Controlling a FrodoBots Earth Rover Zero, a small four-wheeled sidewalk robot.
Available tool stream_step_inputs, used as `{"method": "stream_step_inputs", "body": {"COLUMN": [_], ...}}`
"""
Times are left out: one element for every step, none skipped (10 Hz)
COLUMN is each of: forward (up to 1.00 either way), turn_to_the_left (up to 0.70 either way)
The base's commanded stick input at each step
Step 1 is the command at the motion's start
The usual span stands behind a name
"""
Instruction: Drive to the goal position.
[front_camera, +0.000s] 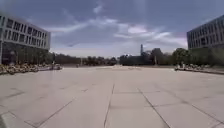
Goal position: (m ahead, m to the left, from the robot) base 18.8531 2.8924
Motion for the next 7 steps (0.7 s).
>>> {"method": "stream_step_inputs", "body": {"forward": [0.54,0.54,0.54,0.54,0.54,0.54,0.54], "turn_to_the_left": [0.00,0.00,0.00,0.00,0.00,0.00,0.00]}}
